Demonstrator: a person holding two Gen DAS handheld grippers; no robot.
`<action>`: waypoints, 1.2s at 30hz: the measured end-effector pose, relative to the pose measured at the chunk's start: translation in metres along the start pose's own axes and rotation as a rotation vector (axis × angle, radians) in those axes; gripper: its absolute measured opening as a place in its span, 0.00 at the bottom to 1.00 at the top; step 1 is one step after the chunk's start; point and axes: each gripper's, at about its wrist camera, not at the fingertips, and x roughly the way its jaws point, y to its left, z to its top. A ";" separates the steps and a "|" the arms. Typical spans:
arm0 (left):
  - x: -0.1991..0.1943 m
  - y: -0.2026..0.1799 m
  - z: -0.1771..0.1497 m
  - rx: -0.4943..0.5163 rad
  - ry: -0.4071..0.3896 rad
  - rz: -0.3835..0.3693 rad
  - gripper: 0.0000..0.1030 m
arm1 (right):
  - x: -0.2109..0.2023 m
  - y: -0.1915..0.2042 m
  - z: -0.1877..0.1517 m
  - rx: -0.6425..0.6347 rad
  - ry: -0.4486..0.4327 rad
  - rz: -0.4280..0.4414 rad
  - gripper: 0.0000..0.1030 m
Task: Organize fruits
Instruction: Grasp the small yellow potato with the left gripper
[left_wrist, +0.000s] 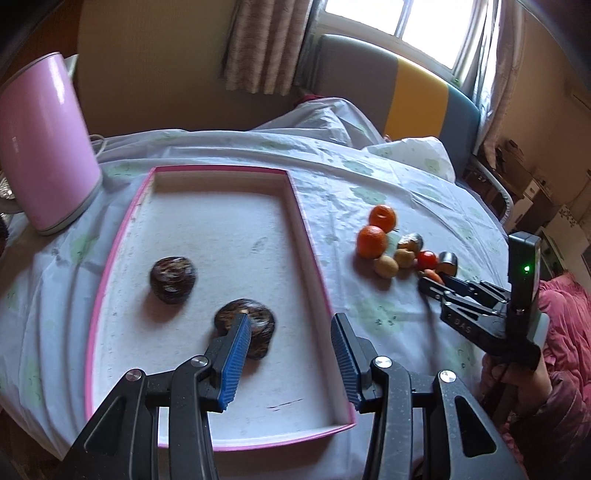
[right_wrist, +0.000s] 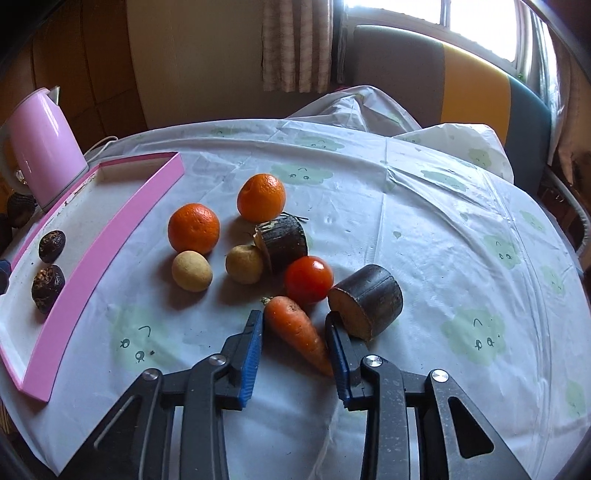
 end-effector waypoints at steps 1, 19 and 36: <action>0.002 -0.005 0.002 0.008 0.005 -0.011 0.44 | 0.000 0.000 -0.001 0.001 -0.002 0.005 0.33; 0.087 -0.079 0.038 0.028 0.156 -0.133 0.41 | -0.002 -0.004 -0.006 0.026 -0.029 0.038 0.34; 0.129 -0.090 0.048 0.005 0.182 -0.121 0.28 | -0.001 -0.008 -0.007 0.046 -0.032 0.062 0.34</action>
